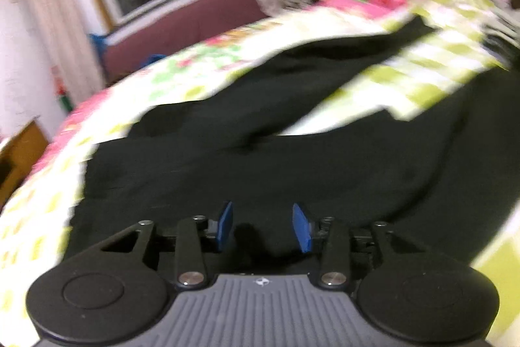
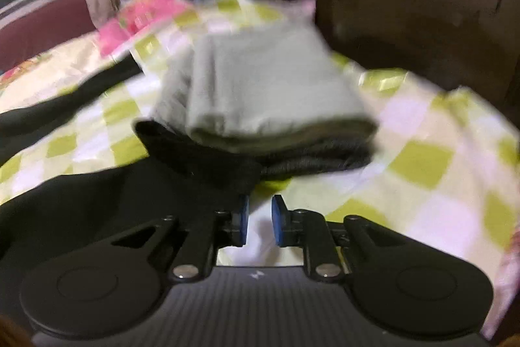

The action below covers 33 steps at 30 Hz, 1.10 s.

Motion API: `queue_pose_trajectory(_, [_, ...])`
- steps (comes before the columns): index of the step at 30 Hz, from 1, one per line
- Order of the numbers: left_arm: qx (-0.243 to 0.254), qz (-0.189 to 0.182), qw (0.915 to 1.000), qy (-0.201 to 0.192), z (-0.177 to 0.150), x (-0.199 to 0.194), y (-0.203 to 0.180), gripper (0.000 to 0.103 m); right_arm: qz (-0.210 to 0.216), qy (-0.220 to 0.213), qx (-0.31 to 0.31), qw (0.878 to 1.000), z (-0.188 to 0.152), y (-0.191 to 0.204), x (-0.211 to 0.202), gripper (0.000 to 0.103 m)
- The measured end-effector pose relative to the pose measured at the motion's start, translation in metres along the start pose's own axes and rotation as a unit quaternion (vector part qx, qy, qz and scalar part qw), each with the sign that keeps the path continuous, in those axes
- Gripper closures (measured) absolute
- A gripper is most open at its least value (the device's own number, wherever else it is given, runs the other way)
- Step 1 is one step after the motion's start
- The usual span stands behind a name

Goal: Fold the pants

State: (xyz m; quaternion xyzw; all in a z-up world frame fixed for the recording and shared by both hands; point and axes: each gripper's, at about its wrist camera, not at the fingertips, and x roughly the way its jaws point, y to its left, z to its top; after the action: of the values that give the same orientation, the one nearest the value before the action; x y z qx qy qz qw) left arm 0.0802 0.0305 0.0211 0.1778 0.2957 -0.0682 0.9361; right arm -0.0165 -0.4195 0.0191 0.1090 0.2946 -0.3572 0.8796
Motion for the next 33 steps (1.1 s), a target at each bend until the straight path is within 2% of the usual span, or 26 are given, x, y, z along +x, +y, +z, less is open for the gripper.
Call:
queue_pose_trajectory(2, [-0.026,0.040,0.9989,-0.002,-0.010,-0.005,0.037,0.043,0.020,-0.031,-0.045,0.998,-0.007,0.021,-0.030,0.085])
queue_pose_trajectory(4, [-0.048,0.080,0.9957,0.004,-0.021,-0.006,0.071,0.042,0.096,-0.033,-0.089,0.991,-0.010,0.056,-0.050,0.084])
queue_pose_trajectory(6, [-0.070,0.115,0.9908,0.015,-0.035,-0.005,0.104,0.042,0.187,-0.021,-0.128,0.974,-0.018,0.106,-0.071,0.081])
queue_pose_trajectory(9, [-0.087,0.146,0.9851,0.029,-0.053,0.001,0.139,0.041,0.326,0.009,-0.195,0.925,-0.041,0.200,-0.104,0.081])
queue_pose_trajectory(11, [-0.089,0.164,0.9816,0.038,-0.063,0.008,0.156,0.041,0.394,0.027,-0.241,0.887,-0.061,0.267,-0.126,0.081])
queue_pose_trajectory(14, [-0.093,0.173,0.9790,0.056,-0.077,0.020,0.177,0.041,0.472,0.038,-0.300,0.828,-0.095,0.351,-0.155,0.081])
queue_pose_trajectory(15, [-0.094,0.166,0.9795,0.064,-0.081,0.025,0.183,0.039,0.487,0.045,-0.314,0.814,-0.106,0.378,-0.161,0.080])
queue_pose_trajectory(18, [-0.083,0.146,0.9832,0.072,-0.094,0.031,0.187,0.038,0.500,0.074,-0.347,0.790,-0.144,0.441,-0.172,0.079])
queue_pose_trajectory(20, [-0.061,0.150,0.9842,0.072,-0.100,0.031,0.183,0.038,0.513,0.086,-0.365,0.772,-0.163,0.467,-0.178,0.077])
queue_pose_trajectory(21, [-0.060,0.150,0.9843,0.072,-0.103,0.029,0.183,0.038,0.525,0.089,-0.376,0.758,-0.169,0.476,-0.183,0.077])
queue_pose_trajectory(22, [-0.065,0.149,0.9839,0.075,-0.107,0.026,0.184,0.039,0.541,0.107,-0.380,0.742,-0.174,0.483,-0.189,0.086])
queue_pose_trajectory(23, [-0.070,0.148,0.9834,0.078,-0.110,0.023,0.184,0.038,0.548,0.123,-0.383,0.733,-0.176,0.491,-0.194,0.091])
queue_pose_trajectory(24, [-0.078,0.144,0.9831,0.082,-0.116,0.020,0.189,0.038,0.549,0.127,-0.391,0.727,-0.182,0.495,-0.200,0.096])
queue_pose_trajectory(26, [-0.091,0.144,0.9817,0.085,-0.125,0.012,0.195,0.038,0.556,0.133,-0.402,0.716,-0.190,0.504,-0.208,0.097])
queue_pose_trajectory(30, [-0.093,0.163,0.9775,0.096,-0.135,-0.007,0.203,0.038,0.572,0.177,-0.385,0.702,-0.191,0.522,-0.210,0.096])
queue_pose_trajectory(33, [-0.102,0.164,0.9761,0.100,-0.137,-0.018,0.212,0.038,0.590,0.190,-0.388,0.682,-0.191,0.524,-0.215,0.097])
